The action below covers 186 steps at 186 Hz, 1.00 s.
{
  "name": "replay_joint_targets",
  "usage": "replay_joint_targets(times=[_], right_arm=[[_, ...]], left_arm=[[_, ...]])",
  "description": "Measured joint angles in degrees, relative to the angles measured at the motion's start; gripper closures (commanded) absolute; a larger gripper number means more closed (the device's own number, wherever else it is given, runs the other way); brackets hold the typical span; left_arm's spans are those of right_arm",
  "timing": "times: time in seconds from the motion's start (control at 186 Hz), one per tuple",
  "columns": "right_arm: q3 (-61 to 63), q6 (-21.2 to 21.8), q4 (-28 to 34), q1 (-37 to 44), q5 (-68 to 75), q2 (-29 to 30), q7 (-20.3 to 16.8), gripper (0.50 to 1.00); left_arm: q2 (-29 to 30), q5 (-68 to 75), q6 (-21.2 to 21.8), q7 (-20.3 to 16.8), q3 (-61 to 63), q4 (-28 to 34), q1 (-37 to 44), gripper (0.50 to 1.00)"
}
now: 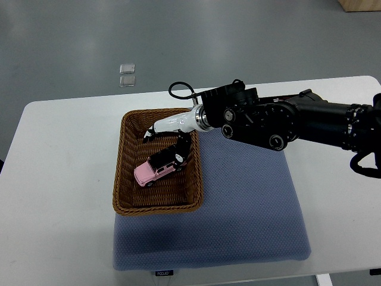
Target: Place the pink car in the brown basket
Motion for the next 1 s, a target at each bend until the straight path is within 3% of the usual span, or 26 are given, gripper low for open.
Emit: replay_joint_targets(times=[0.178, 0.43, 0.576, 0.85, 1.001], right_arm=[[4.7, 0.5, 0.0, 1.5, 0.2, -2.6, 0.0, 0.597], [16.9, 0.8, -0.8, 0.2, 7.9, -12.6, -0.1, 0.597], [24.8, 0.1, -3.5, -5.1, 17.3, -17.9, -0.1, 0.597], [44.5, -2.4, -6.9, -17.9, 33.1, -19.6, 0.2, 0.599], [51.4, -6.3, -7.0, -24.3, 42.9, -18.1, 4.8, 0.599]], left_arm=[[0.0, 0.0, 0.0, 0.0, 0.0, 0.0, 0.0, 0.500], [0.0, 0.0, 0.0, 0.0, 0.0, 0.0, 0.0, 0.500], [0.0, 0.0, 0.0, 0.0, 0.0, 0.0, 0.0, 0.500], [0.0, 0.0, 0.0, 0.0, 0.0, 0.0, 0.0, 0.500], [0.0, 0.0, 0.0, 0.0, 0.0, 0.0, 0.0, 0.500]])
